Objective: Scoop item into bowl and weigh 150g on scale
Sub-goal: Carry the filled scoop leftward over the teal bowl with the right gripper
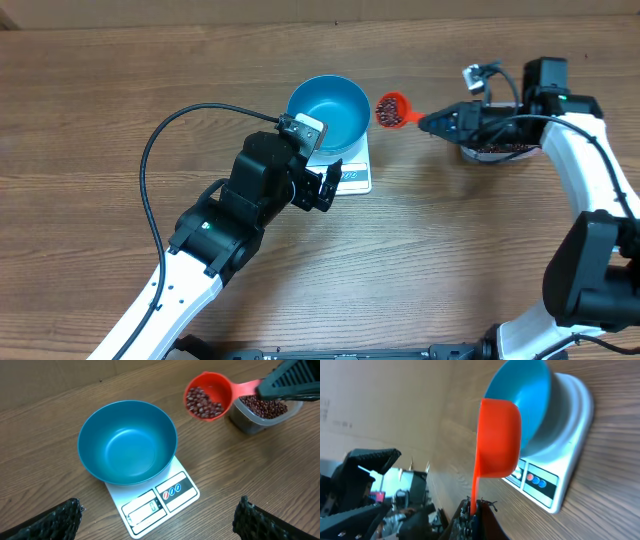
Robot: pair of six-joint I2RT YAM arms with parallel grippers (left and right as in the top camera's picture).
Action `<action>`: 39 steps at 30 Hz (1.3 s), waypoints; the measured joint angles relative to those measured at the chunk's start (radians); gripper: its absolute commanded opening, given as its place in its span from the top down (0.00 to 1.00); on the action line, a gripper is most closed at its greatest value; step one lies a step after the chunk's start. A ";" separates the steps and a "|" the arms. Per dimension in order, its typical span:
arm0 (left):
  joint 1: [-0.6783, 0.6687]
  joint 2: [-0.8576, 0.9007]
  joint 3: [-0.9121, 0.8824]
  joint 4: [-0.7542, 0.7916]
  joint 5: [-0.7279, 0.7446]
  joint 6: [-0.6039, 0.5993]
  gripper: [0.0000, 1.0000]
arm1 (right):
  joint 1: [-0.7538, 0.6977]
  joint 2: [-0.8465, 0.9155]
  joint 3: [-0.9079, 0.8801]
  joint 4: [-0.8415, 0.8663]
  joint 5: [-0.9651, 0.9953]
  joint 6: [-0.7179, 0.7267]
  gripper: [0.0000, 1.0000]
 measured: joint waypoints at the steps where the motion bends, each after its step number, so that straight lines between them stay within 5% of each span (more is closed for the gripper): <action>1: 0.000 0.000 0.000 0.000 0.000 0.000 0.01 | 0.019 0.000 0.000 0.013 -0.001 0.002 0.96; 11: 0.000 0.000 0.000 0.000 0.000 0.000 0.00 | 0.139 0.000 0.000 0.202 0.011 0.096 0.96; 24: 0.000 0.000 0.000 0.000 0.000 0.000 0.01 | 0.261 0.000 0.000 0.343 0.277 0.154 0.96; 39: 0.000 0.000 0.000 -0.001 0.000 0.000 0.01 | 0.321 0.000 0.000 0.412 0.375 -0.040 0.96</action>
